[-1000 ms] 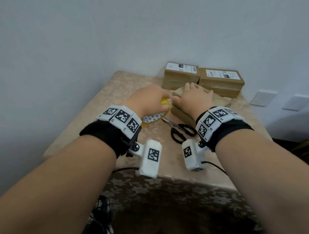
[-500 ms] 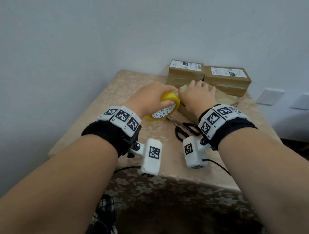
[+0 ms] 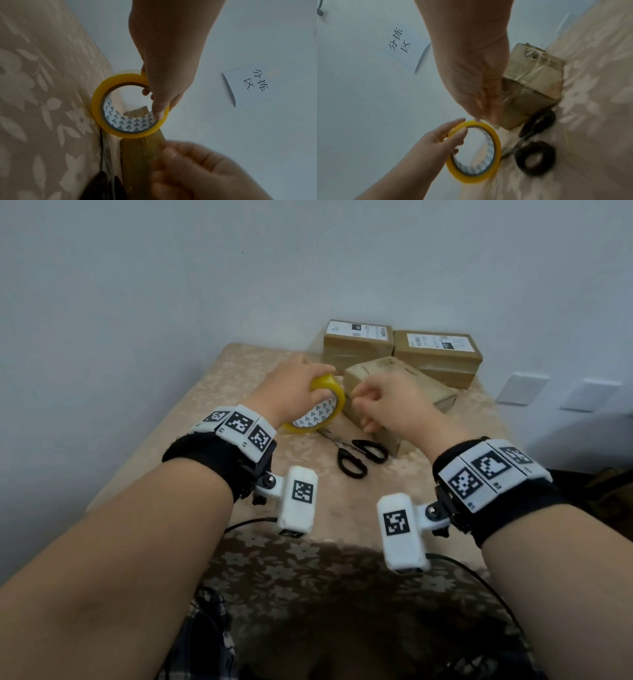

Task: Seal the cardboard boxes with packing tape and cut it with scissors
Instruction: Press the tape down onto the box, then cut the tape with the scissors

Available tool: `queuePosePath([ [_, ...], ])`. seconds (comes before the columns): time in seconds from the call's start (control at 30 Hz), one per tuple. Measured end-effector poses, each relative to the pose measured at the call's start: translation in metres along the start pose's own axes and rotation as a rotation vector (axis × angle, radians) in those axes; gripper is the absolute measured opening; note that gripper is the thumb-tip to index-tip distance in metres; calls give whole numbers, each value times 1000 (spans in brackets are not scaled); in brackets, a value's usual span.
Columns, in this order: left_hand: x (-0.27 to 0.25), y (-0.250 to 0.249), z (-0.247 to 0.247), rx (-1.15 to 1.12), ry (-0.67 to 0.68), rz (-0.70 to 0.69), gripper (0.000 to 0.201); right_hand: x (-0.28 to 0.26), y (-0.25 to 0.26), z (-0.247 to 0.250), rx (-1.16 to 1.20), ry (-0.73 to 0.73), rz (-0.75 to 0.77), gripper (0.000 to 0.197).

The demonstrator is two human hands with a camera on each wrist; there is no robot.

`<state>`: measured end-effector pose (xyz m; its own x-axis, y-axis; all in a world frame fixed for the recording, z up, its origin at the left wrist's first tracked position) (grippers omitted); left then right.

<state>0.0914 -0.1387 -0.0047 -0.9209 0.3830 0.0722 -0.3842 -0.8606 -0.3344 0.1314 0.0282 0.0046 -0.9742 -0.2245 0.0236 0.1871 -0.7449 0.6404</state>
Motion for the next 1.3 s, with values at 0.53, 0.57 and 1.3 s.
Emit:
queuePosePath([
  [0.53,-11,11,0,-125,-58,24,42,-23,11,-20,-702,317,-170,33],
  [0.57,-13,9,1,-126,-57,24,42,-24,10,-17,-733,327,-184,33],
  [1.3,-24,-14,34,-21,193,75,37,-44,-18,-5,406,568,-417,61],
])
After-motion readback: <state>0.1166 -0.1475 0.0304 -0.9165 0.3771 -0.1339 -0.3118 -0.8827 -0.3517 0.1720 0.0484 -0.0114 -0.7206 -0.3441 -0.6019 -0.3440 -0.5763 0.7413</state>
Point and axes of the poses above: each hand's wrist, its own x-axis towards the middle knuckle, its own z-axis out of the back of the hand, y = z × x, the point moved 2 cm from there along x, towards the middle knuckle, and after that the axes turned 8 degrees about y, right-handed, at the moved point
